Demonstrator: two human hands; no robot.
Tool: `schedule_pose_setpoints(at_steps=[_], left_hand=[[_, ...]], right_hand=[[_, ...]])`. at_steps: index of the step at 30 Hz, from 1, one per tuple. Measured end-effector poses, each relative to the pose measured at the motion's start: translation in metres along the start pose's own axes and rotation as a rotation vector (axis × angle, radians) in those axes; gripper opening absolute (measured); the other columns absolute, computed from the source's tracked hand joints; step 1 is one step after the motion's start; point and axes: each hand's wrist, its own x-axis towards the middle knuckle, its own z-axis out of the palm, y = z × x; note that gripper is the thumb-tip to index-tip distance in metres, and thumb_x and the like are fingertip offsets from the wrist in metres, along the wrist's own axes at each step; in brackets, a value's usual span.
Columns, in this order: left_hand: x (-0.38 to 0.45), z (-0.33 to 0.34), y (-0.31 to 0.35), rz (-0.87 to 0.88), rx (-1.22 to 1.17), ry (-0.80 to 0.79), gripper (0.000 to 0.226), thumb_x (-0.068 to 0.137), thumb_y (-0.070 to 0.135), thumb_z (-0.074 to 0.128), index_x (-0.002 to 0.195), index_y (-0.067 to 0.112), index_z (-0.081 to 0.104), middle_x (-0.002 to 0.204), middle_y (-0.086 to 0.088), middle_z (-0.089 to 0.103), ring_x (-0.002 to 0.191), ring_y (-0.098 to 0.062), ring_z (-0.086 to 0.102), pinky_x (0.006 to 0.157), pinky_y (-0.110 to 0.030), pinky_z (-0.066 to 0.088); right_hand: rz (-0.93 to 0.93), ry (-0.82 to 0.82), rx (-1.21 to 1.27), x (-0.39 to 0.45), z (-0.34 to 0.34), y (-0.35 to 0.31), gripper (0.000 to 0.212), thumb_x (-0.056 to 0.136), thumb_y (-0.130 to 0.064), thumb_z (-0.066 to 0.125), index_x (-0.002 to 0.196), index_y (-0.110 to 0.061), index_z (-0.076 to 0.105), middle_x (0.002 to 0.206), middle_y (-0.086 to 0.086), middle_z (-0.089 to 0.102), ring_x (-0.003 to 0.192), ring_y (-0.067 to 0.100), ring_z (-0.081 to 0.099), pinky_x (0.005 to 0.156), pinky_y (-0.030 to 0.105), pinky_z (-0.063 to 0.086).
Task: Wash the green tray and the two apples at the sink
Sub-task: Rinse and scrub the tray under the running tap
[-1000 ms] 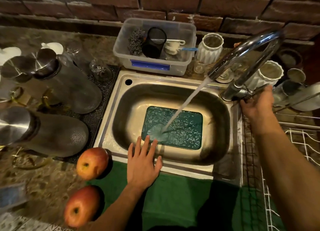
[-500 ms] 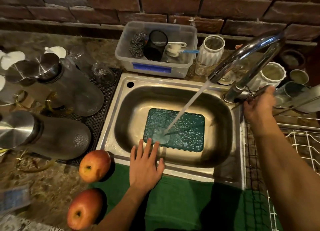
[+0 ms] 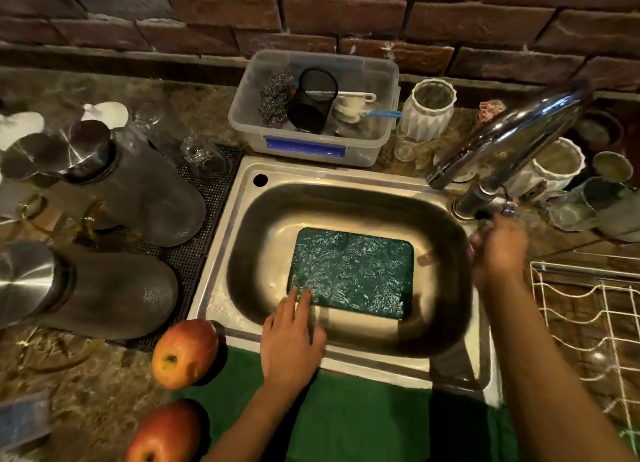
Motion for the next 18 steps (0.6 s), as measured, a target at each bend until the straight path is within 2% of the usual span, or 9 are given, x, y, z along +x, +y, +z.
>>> schedule_pose_setpoints(at_steps=[2, 4, 5, 7, 9, 11, 14, 16, 18], left_hand=[[0.023, -0.001, 0.003, -0.070, -0.241, -0.044, 0.063, 0.093, 0.039, 0.051, 0.152, 0.023, 0.036, 0.157, -0.003, 0.039, 0.138, -0.023, 0.046, 0.109, -0.041, 0.041], [0.055, -0.002, 0.004, -0.190, -0.593, -0.072, 0.058, 0.094, 0.023, 0.061, 0.148, 0.018, 0.041, 0.148, -0.006, 0.050, 0.129, -0.024, 0.052, 0.107, -0.034, 0.041], [0.073, -0.003, 0.003, -0.265, -0.732, -0.071, 0.053, 0.094, 0.017, 0.062, 0.144, 0.016, 0.045, 0.141, -0.009, 0.056, 0.122, -0.025, 0.056, 0.102, -0.031, 0.042], [0.104, -0.001, -0.002, -0.419, -0.881, -0.053, 0.048, 0.094, 0.010, 0.062, 0.140, 0.013, 0.049, 0.129, -0.015, 0.063, 0.111, -0.028, 0.061, 0.096, -0.032, 0.046], [0.128, 0.005, -0.014, -0.530, -0.878, -0.051, 0.046, 0.095, 0.011, 0.061, 0.140, 0.010, 0.050, 0.126, -0.017, 0.063, 0.105, -0.029, 0.061, 0.093, -0.036, 0.047], [0.145, 0.015, -0.027, -0.593, -0.843, -0.072, 0.043, 0.096, 0.013, 0.059, 0.138, 0.007, 0.052, 0.126, -0.019, 0.064, 0.108, -0.033, 0.062, 0.095, -0.039, 0.049], [0.159, 0.029, -0.040, -0.630, -0.819, -0.137, 0.025, 0.097, 0.008, 0.055, 0.119, 0.002, 0.063, 0.117, -0.025, 0.067, 0.109, -0.040, 0.063, 0.098, -0.048, 0.051], [0.163, 0.036, -0.043, -0.616, -0.810, -0.174, 0.016, 0.098, 0.003, 0.052, 0.105, 0.000, 0.066, 0.107, -0.026, 0.068, 0.100, -0.036, 0.064, 0.092, -0.043, 0.051], [0.165, 0.040, -0.045, -0.599, -0.801, -0.177, 0.016, 0.099, 0.000, 0.051, 0.095, 0.000, 0.066, 0.094, -0.022, 0.067, 0.088, -0.029, 0.061, 0.079, -0.035, 0.049]], right_hand=[[0.034, 0.003, -0.076, -0.015, 0.005, 0.028, 0.016, 0.097, -0.021, 0.043, 0.089, -0.021, 0.057, 0.078, 0.002, 0.058, 0.063, 0.013, 0.051, 0.056, 0.028, 0.035], [0.006, -0.011, -0.215, -0.023, 0.009, 0.051, 0.020, 0.097, -0.015, 0.046, 0.101, -0.008, 0.065, 0.087, 0.013, 0.062, 0.073, 0.022, 0.055, 0.064, 0.031, 0.040], [0.041, -0.051, -0.275, -0.026, 0.011, 0.059, 0.020, 0.097, -0.013, 0.048, 0.100, -0.004, 0.066, 0.083, 0.014, 0.062, 0.073, 0.023, 0.054, 0.064, 0.032, 0.040], [0.188, -0.162, -0.330, -0.028, 0.016, 0.072, 0.020, 0.095, -0.008, 0.049, 0.081, -0.008, 0.063, 0.070, 0.009, 0.054, 0.060, 0.021, 0.050, 0.055, 0.028, 0.038], [0.250, -0.195, -0.409, -0.022, 0.019, 0.084, 0.030, 0.096, -0.003, 0.045, 0.068, -0.013, 0.053, 0.061, 0.007, 0.044, 0.047, 0.016, 0.042, 0.040, 0.019, 0.034], [0.257, -0.195, -0.463, -0.016, 0.021, 0.093, 0.031, 0.099, -0.002, 0.044, 0.070, -0.007, 0.056, 0.058, 0.008, 0.044, 0.046, 0.019, 0.040, 0.033, 0.017, 0.029], [0.361, -0.206, -0.404, -0.012, 0.026, 0.106, 0.020, 0.097, -0.004, 0.048, 0.091, 0.002, 0.065, 0.070, 0.018, 0.057, 0.061, 0.024, 0.052, 0.047, 0.023, 0.036], [0.381, -0.170, -0.371, -0.011, 0.031, 0.115, 0.018, 0.096, -0.003, 0.051, 0.083, 0.000, 0.064, 0.072, 0.018, 0.058, 0.060, 0.025, 0.053, 0.050, 0.026, 0.037], [0.359, -0.126, -0.367, -0.009, 0.034, 0.123, 0.014, 0.095, -0.002, 0.054, 0.084, -0.001, 0.064, 0.071, 0.016, 0.056, 0.059, 0.024, 0.050, 0.047, 0.025, 0.036]])
